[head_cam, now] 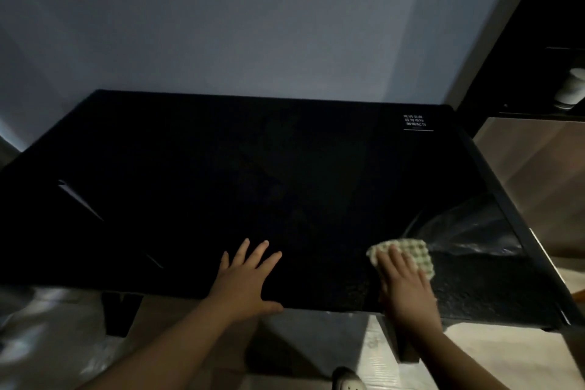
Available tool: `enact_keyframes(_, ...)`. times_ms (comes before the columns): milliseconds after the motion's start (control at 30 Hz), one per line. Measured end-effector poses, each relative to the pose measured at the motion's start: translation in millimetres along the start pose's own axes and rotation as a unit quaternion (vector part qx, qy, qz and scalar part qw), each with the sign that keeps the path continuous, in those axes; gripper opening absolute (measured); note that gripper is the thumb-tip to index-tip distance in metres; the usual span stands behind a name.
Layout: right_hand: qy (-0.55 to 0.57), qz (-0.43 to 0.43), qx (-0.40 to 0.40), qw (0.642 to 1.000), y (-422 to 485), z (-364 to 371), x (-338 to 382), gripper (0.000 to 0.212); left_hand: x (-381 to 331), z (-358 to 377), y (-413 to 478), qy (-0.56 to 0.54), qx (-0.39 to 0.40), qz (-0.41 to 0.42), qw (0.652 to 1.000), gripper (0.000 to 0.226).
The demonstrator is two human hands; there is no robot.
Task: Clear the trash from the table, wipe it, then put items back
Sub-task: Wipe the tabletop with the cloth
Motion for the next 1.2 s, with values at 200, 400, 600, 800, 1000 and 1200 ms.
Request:
enact_keyframes(200,0.021,0.007,-0.025,0.999,-9.0,6.8,68.9,0.057,23.6,-6.1,-2.5,-0.016,-0.005,-0.007,1.000,0.094)
enact_keyframes(400,-0.052,-0.149,-0.030,0.987,-14.9,11.5,92.0,0.074,22.4,-18.6,-2.0,-0.039,0.018,0.006,0.999,0.092)
enact_keyframes(600,0.018,0.055,-0.023,0.998,2.8,-4.0,34.0,0.052,28.4,-23.5,0.4,-0.042,0.031,0.016,0.999,0.091)
enact_keyframes(800,-0.041,-0.149,-0.067,0.986,-23.1,6.4,133.8,0.056,27.5,-24.1,4.2,-0.047,0.030,0.009,0.998,0.092)
enact_keyframes(1000,0.000,-0.061,-0.045,0.997,4.5,-3.9,65.5,0.058,29.8,-22.4,1.1,-0.052,0.022,0.022,0.998,0.090)
enact_keyframes(1200,0.017,-0.002,-0.023,1.000,4.0,-5.5,100.1,0.059,31.4,-23.1,2.0,-0.058,0.025,0.032,0.998,0.091)
Point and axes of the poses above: each hand's wrist, its own y-axis towards the middle knuckle, its own z-axis out of the palm, x = y × z, the point moved 1 cm from there along y, towards the middle knuckle, and after that the axes turned 15 degrees about -y, right-handed, at the moved point
